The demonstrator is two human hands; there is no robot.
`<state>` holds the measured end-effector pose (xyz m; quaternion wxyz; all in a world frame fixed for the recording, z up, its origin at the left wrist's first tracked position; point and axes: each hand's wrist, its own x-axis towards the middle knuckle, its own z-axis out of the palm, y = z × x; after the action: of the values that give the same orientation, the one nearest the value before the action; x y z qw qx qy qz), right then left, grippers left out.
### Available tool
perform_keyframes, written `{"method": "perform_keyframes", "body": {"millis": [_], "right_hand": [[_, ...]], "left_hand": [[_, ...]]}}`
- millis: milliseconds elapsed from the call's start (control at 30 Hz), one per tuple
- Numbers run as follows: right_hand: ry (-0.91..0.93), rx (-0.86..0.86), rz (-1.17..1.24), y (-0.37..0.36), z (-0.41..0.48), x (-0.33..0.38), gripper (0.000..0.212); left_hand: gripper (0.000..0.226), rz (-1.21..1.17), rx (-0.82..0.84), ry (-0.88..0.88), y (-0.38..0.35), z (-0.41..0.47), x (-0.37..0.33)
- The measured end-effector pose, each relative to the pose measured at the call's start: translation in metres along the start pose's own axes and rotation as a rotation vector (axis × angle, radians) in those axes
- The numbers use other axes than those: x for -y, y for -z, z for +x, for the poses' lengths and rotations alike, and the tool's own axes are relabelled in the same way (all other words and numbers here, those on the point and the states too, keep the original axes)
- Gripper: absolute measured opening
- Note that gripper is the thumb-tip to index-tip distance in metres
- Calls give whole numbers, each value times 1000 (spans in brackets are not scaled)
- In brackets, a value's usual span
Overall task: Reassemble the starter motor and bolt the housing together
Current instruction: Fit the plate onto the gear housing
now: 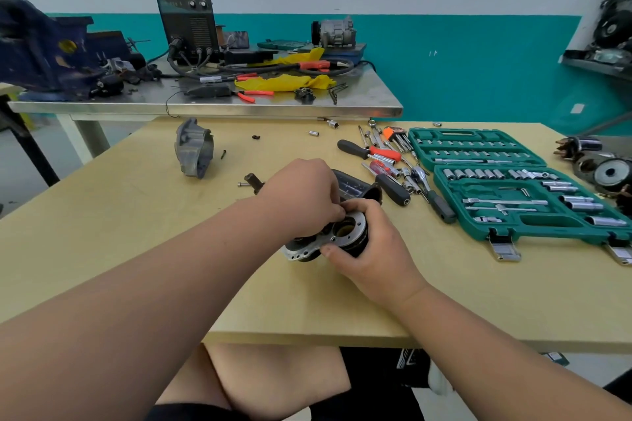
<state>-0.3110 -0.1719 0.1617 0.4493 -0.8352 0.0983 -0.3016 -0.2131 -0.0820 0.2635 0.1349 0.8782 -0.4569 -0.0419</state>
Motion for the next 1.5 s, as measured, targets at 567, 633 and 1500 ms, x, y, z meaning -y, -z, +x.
{"method": "perform_keyframes", "body": {"millis": [567, 633, 1500], "right_hand": [[155, 22, -104, -5, 1, -6, 59], [162, 24, -105, -5, 1, -6, 61], [217, -70, -283, -4, 0, -3, 75]], "left_hand": [[22, -202, -103, -17, -14, -18, 30], [23, -221, -128, -2, -16, -19, 32], [20, -212, -145, 41, -18, -20, 24]]}}
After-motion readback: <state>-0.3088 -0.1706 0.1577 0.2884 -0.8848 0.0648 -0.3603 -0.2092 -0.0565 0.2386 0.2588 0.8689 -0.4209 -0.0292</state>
